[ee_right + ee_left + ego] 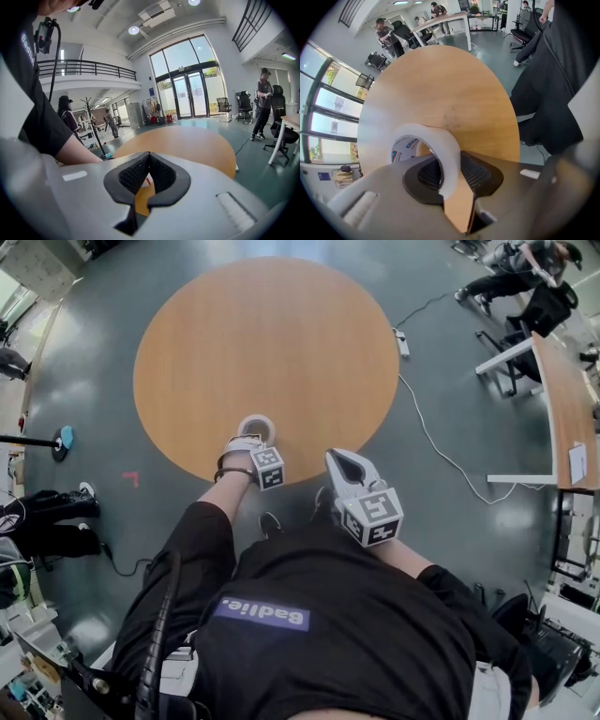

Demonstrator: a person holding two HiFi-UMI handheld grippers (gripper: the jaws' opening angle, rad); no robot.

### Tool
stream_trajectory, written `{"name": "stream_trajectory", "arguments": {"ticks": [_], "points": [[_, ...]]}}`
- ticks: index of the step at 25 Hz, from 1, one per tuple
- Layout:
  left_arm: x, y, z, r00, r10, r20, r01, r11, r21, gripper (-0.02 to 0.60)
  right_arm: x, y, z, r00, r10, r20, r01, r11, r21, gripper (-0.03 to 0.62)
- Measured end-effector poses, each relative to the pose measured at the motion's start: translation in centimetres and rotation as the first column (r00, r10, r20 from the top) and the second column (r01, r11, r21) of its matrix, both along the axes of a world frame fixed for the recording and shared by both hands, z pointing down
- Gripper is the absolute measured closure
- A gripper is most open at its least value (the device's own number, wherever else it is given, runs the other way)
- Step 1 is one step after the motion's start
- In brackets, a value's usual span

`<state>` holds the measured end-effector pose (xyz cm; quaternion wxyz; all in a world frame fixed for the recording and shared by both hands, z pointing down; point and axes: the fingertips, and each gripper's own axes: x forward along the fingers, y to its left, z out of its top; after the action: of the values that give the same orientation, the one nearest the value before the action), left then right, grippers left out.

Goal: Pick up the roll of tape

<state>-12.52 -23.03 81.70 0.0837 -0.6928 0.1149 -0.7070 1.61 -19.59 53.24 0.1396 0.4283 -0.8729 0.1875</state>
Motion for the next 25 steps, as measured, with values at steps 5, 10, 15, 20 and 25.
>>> {"name": "stream_trajectory", "arguments": {"ticks": [5,10,15,20,25], "points": [[0.4,-0.3,-0.5,0.998,-0.025,-0.053,0.026,0.999,0.021,0.46,-0.3,-0.5,0.4,1.0,-0.007,0.005,0.007,1.0,0.004,0.589],[1.3,-1.8,-2.9,0.99,-0.03,-0.136,0.045,0.994,0.103,0.462,-0.6,-1.1,0.7,1.0,-0.009,0.016,0.009,1.0,0.007,0.589],[1.4,-3.3,-7.8,0.971,-0.062,-0.23,0.107,0.976,0.189,0.463,-1.7,-1.2,-0.5,0.999,-0.023,0.034,0.022,0.999,0.027,0.589],[1.1,-3.9,-13.6,0.934,-0.107,-0.342,0.201,0.946,0.253,0.463,-3.0,-0.9,-2.2,0.998,-0.038,0.048,0.036,0.998,0.047,0.589],[1.6,-2.9,-19.8,0.862,-0.118,-0.493,0.296,0.907,0.301,0.463,-3.7,-0.2,-3.1,0.997,-0.035,0.062,0.031,0.998,0.056,0.589]]}}
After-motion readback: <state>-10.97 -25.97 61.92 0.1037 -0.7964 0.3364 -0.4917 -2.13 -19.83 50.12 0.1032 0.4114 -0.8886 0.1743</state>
